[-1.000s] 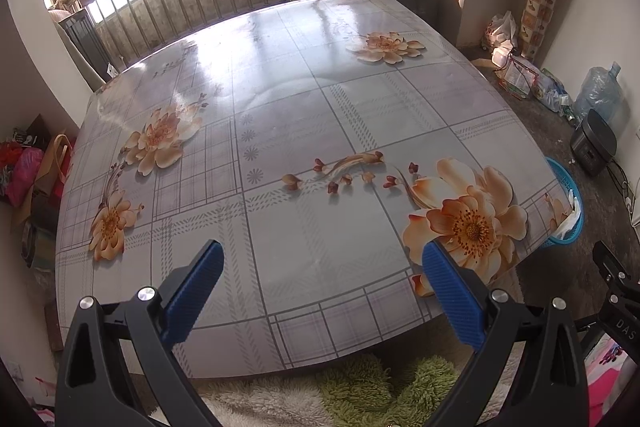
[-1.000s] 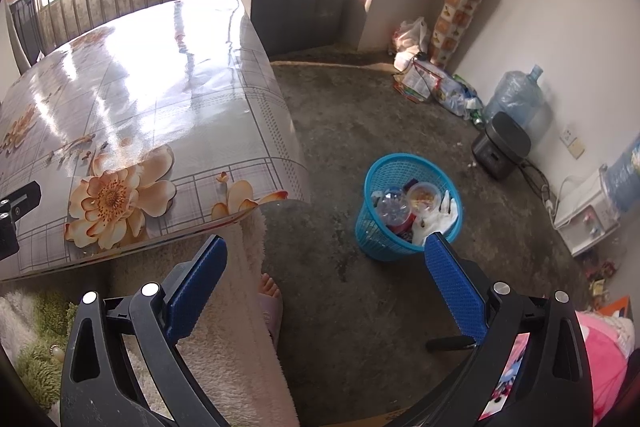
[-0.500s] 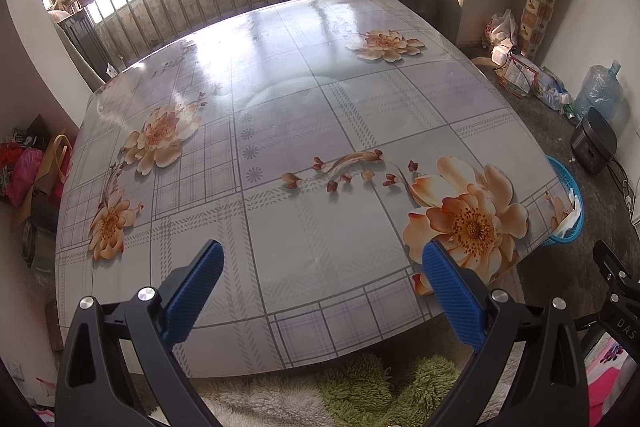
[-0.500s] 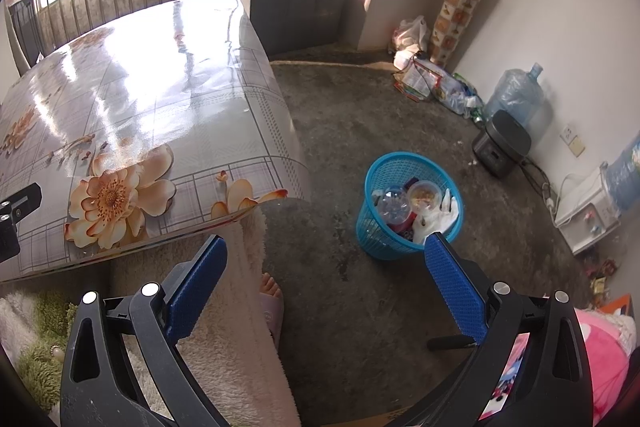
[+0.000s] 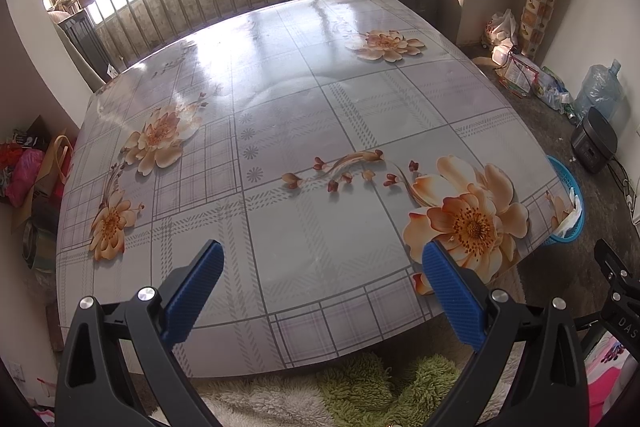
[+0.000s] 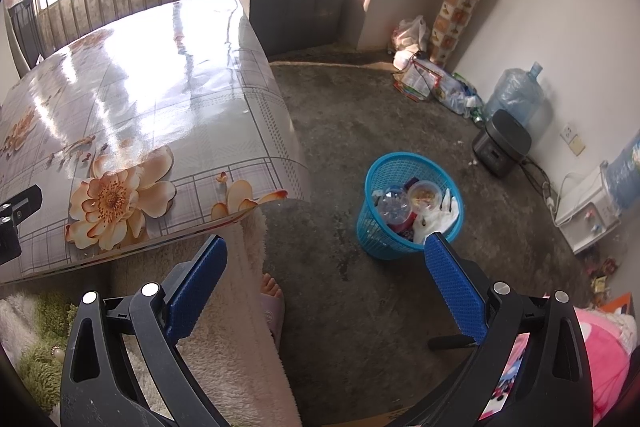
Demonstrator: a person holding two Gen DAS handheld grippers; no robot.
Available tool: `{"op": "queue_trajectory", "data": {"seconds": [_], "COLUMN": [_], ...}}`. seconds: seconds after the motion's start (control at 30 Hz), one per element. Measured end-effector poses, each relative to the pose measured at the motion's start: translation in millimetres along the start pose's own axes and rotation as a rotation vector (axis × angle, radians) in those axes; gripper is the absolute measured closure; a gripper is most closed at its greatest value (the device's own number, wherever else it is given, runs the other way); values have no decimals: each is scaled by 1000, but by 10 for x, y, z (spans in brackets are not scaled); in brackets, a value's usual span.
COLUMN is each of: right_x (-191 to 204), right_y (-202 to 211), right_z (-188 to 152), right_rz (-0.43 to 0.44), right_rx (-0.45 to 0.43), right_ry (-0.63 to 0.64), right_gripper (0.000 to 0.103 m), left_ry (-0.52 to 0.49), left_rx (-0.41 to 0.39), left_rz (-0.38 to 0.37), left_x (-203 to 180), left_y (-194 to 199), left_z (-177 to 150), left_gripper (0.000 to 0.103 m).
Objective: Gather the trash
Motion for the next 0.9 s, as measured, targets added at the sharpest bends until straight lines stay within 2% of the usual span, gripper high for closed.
{"op": "queue_trajectory", "data": {"seconds": [0.9], "right_x": [11], "right_y": [3], "right_z": [4], "right_rz": [0], "right_rx": [0], "right_ry": [0], "right_gripper": [8], "left_ry": [-2], "left_rx": [-1], "left_rz": [1], "left_x": [15], "left_y": [-6], "left_z": [21], "left_gripper": [6]}}
Point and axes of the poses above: each gripper's, at about its wrist camera, not at the fingertips, and y roughly against the way its jaws point, x to its left, z to its top, the point moved 1 cm from there along -y, roughly the way its jaws point, and after that the axes turned 10 degrees about z, right-handed, at the moved point
